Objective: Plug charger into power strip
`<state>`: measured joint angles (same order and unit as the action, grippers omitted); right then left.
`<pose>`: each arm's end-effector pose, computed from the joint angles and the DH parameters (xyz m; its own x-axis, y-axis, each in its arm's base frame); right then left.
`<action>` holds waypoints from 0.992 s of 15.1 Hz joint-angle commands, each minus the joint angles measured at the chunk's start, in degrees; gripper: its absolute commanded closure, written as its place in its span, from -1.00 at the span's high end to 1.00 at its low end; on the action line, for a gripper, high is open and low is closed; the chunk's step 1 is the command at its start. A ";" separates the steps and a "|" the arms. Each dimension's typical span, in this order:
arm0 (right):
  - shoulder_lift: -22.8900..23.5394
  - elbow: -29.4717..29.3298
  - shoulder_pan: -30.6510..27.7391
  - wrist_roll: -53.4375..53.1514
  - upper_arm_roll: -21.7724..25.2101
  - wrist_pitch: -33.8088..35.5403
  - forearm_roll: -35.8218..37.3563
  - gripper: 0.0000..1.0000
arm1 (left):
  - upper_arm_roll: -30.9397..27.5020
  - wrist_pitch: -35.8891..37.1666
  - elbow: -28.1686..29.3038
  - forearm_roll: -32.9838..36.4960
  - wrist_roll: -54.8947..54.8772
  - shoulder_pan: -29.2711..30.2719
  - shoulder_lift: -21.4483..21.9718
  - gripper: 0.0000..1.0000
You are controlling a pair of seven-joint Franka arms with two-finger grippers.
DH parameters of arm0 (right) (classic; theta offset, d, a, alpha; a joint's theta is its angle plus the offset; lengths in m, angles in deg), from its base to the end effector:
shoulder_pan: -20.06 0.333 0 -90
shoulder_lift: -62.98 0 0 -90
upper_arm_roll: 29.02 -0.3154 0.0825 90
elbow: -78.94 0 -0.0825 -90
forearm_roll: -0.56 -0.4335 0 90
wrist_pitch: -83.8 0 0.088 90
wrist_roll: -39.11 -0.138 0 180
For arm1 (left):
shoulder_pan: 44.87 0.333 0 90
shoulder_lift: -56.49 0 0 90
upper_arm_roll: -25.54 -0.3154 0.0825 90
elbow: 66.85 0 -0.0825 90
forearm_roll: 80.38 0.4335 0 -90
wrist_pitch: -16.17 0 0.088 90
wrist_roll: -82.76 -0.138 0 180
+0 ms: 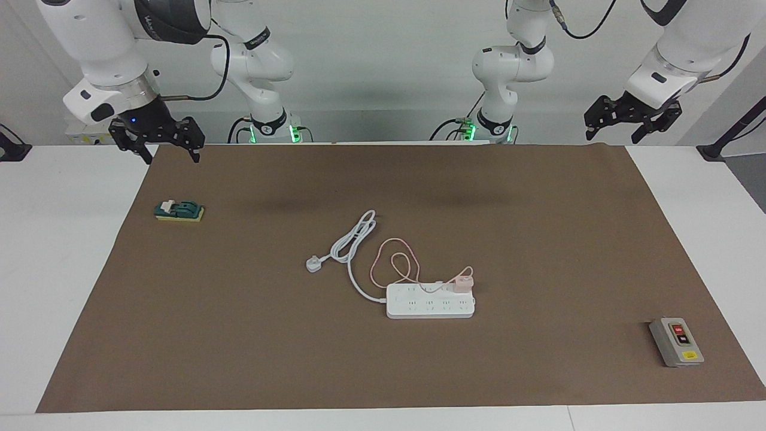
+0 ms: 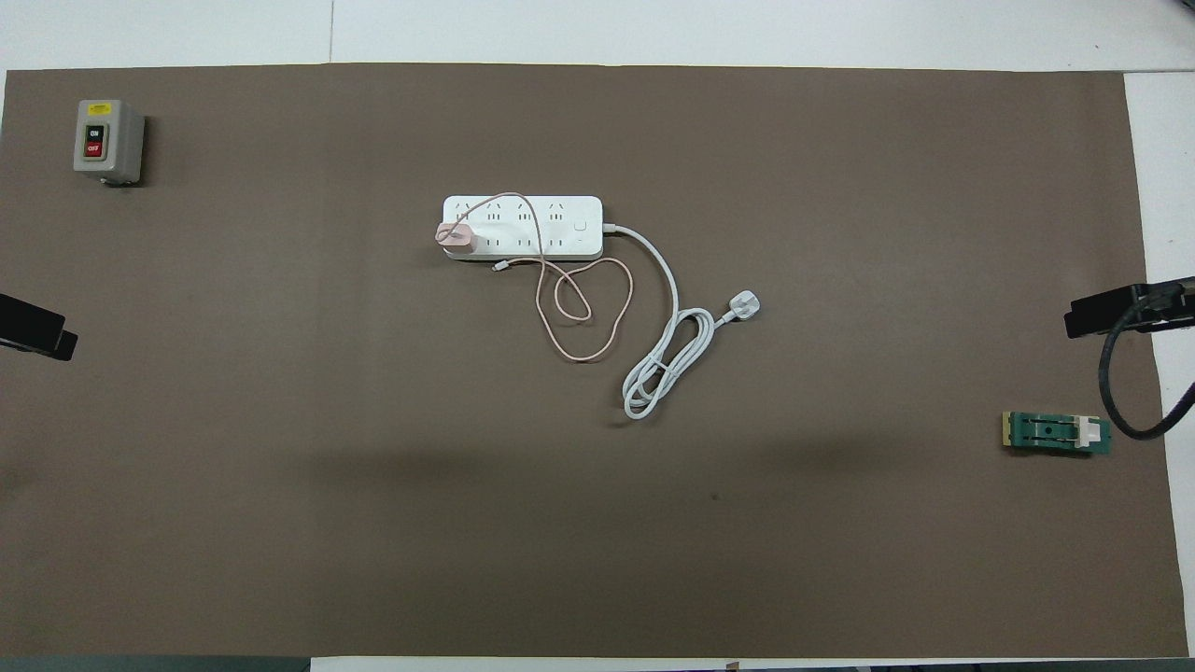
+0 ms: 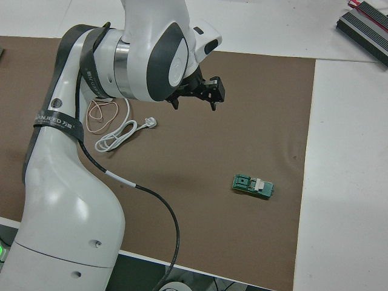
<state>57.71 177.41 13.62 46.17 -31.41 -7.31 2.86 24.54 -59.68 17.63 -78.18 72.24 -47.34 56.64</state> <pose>0.5718 -0.0452 0.5718 0.9977 0.0529 -0.0417 0.0545 -0.9977 0.0391 0.5715 -0.0087 0.6242 0.9684 -0.1981 -0.1518 -0.2020 -0.9793 -0.0106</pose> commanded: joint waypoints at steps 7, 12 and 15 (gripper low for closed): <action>-0.71 0.50 -0.94 -0.82 -0.61 0.32 0.16 1.00 | 1.96 -2.28 3.23 0.70 0.68 1.86 1.95 1.00; -0.71 0.50 -0.94 -0.82 -0.61 0.32 0.16 1.00 | 2.14 -3.86 4.63 0.70 0.76 1.77 2.04 1.00; -0.71 0.50 -0.94 -0.82 -0.61 0.32 0.16 1.00 | 2.40 -6.76 8.24 0.70 0.76 1.42 2.39 1.00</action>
<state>57.71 177.41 13.62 46.17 -31.40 -7.31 2.86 26.04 -63.59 21.44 -78.18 72.29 -46.54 56.83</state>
